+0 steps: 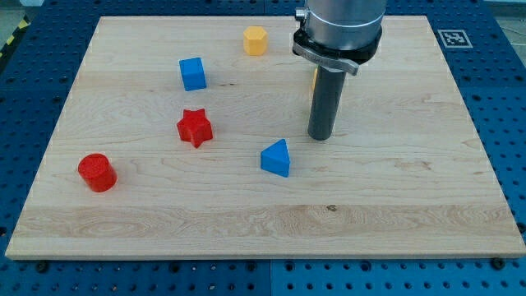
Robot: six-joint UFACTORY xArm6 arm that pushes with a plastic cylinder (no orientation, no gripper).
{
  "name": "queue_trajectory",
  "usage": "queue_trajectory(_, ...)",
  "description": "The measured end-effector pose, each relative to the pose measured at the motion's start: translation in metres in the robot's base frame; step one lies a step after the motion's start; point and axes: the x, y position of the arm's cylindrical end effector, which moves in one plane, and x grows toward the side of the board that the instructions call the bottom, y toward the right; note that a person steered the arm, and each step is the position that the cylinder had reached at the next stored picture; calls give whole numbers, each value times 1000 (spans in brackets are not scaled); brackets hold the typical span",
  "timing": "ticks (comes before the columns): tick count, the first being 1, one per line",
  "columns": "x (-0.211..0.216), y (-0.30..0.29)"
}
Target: Push the green circle to the bottom of the yellow heart
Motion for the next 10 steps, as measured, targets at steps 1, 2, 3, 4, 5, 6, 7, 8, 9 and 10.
queue_trajectory(1, -5, -1)
queue_trajectory(2, -14, -1)
queue_trajectory(3, -15, -1)
queue_trajectory(4, 4, 4)
queue_trajectory(5, 27, 7)
queue_trajectory(6, 28, 9)
queue_trajectory(7, 28, 15)
queue_trajectory(8, 23, 15)
queue_trajectory(9, 9, 12)
queue_trajectory(10, -3, 9)
